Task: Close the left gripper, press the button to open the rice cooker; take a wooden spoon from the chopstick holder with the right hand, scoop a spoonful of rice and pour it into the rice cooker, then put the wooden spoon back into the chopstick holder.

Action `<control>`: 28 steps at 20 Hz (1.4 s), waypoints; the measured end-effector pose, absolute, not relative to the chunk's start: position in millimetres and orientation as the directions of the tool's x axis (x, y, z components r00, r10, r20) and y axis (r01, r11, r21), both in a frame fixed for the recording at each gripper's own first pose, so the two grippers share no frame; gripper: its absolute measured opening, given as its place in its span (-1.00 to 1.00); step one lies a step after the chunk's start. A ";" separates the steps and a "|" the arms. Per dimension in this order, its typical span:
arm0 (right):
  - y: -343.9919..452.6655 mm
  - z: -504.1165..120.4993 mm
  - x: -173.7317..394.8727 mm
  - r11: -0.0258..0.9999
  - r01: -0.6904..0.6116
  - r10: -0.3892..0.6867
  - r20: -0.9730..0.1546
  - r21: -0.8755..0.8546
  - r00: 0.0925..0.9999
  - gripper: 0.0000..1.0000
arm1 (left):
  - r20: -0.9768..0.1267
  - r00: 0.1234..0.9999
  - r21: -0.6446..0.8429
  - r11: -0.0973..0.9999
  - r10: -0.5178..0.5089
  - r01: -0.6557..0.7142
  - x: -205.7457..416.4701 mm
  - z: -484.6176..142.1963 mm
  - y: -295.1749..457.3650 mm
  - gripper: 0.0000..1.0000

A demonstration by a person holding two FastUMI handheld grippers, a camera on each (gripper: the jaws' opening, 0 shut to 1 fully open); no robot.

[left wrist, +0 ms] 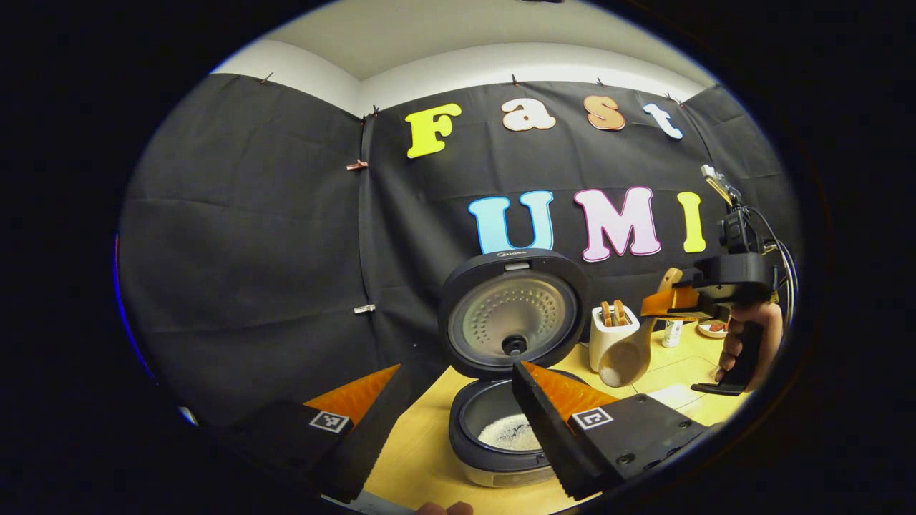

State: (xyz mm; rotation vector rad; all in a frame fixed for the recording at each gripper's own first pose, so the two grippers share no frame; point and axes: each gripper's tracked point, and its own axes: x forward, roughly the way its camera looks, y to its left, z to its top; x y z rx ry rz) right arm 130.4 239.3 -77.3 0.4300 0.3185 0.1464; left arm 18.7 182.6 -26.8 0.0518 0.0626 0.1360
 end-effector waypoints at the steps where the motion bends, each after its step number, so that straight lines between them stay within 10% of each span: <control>1: 249.7 -74.8 129.9 0.900 -0.097 0.226 -0.264 0.425 0.938 -0.77 | -0.061 0.988 0.056 0.988 0.144 -0.141 18.6 -26.7 184.9 0.94; 28: 372.6 -83.8 87.0 0.787 -0.601 0.573 -0.197 -0.140 0.796 -0.77 | -0.067 0.974 0.031 0.976 0.215 -0.214 12.8 -31.6 195.8 0.94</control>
